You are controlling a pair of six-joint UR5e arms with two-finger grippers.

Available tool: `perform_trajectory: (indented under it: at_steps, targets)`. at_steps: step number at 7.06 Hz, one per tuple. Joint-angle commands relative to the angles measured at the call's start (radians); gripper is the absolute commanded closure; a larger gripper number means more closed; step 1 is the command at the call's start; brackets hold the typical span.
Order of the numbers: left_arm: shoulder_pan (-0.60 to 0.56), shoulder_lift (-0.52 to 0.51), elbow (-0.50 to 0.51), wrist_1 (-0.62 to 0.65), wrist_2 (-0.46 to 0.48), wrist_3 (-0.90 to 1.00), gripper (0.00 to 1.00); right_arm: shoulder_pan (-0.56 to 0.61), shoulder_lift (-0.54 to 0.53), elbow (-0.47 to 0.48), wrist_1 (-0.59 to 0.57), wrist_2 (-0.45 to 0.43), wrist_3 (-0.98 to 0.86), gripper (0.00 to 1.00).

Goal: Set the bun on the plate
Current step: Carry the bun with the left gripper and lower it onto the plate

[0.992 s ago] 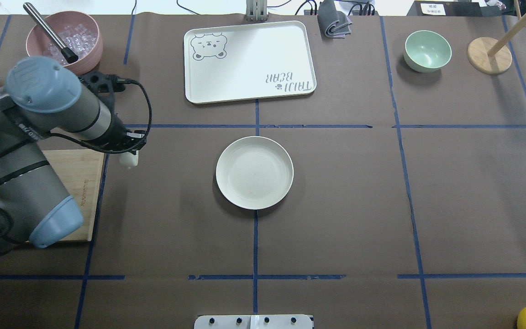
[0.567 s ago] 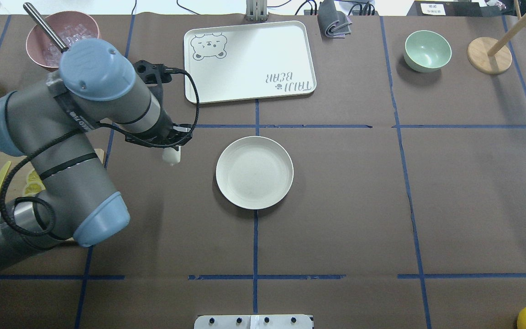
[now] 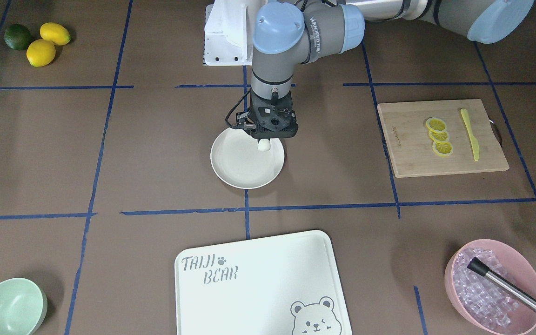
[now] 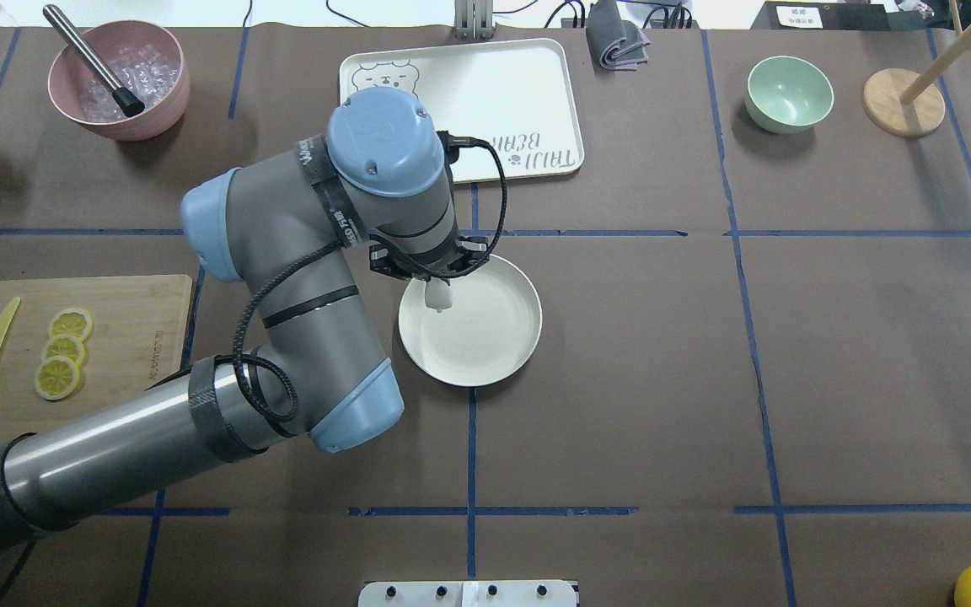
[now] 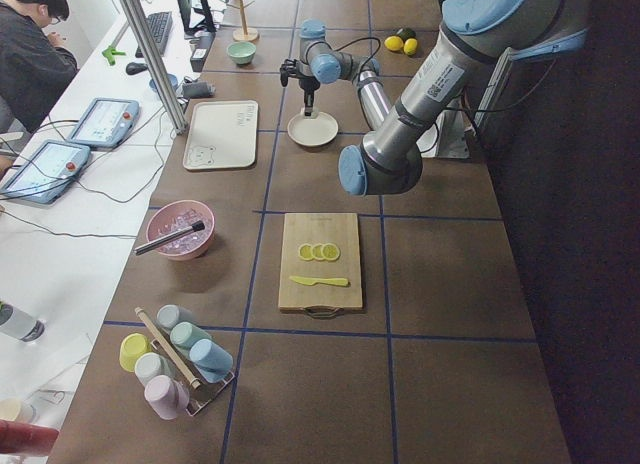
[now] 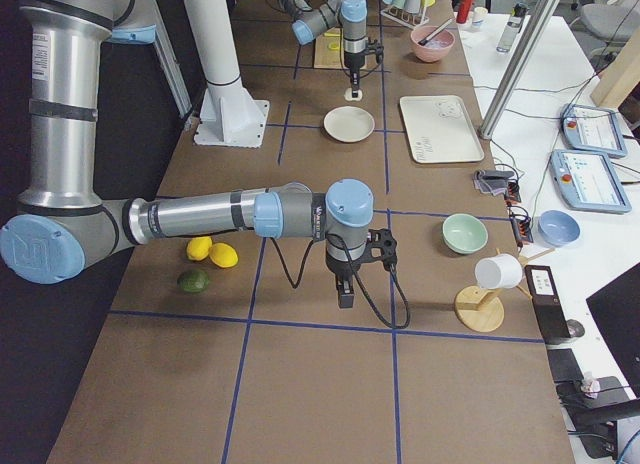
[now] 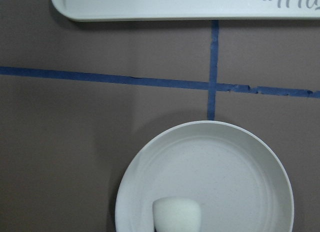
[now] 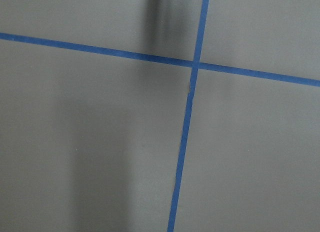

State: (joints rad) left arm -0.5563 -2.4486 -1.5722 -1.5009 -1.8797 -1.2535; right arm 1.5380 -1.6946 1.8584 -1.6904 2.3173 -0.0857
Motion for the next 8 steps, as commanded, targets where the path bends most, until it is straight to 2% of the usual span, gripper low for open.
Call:
perform_trajectory:
  at_steps: [1,2,3,4,5,6,7,8]
  targets:
    - [0.067,-0.070,0.163,-0.104,0.090,-0.038,0.76,0.001,0.000,0.013,0.000,0.001,0.001,0.00]
    - [0.085,-0.067,0.220,-0.172,0.114,-0.041,0.75,0.001,0.001,0.015,0.000,0.001,0.000,0.00]
    - [0.091,-0.063,0.225,-0.176,0.117,-0.041,0.72,0.001,0.000,0.022,0.000,0.001,0.000,0.00]
    - [0.095,-0.059,0.224,-0.174,0.117,-0.043,0.61,0.001,-0.002,0.025,0.000,0.001,0.001,0.00]
    - [0.095,-0.058,0.224,-0.171,0.119,-0.040,0.28,0.001,-0.002,0.025,-0.002,0.001,0.001,0.00]
    - [0.095,-0.043,0.216,-0.170,0.120,-0.037,0.00,0.001,-0.002,0.025,0.000,0.001,0.001,0.00]
    - [0.093,-0.037,0.183,-0.164,0.119,-0.035,0.00,0.001,-0.002,0.025,0.000,0.001,0.000,0.00]
    - [0.075,-0.008,0.088,-0.104,0.113,-0.009,0.00,0.001,-0.002,0.033,-0.002,0.001,0.001,0.00]
